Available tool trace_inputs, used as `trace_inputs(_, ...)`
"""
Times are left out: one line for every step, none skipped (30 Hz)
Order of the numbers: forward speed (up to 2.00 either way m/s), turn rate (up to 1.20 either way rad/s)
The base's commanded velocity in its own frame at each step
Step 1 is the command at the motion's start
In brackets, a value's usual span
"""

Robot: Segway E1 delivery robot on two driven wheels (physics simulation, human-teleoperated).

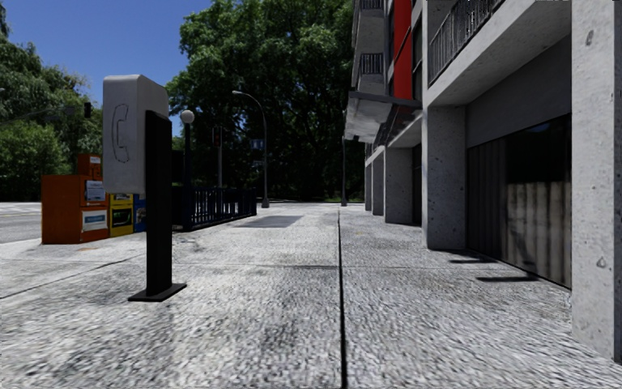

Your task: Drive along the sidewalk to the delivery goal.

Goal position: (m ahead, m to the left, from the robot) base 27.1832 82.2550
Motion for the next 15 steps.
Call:
trace_inputs(2.0, -0.19)
trace_inputs(2.0, -0.19)
trace_inputs(2.0, -0.19)
trace_inputs(2.0, -0.19)
trace_inputs(2.0, -0.19)
trace_inputs(2.0, -0.19)
trace_inputs(2.0, -0.19)
trace_inputs(2.0, -0.19)
trace_inputs(2.0, -0.19)
trace_inputs(2.0, -0.19)
trace_inputs(2.0, -0.19)
trace_inputs(2.0, -0.19)
trace_inputs(2.0, -0.19)
trace_inputs(2.0, -0.19)
trace_inputs(2.0, -0.19)
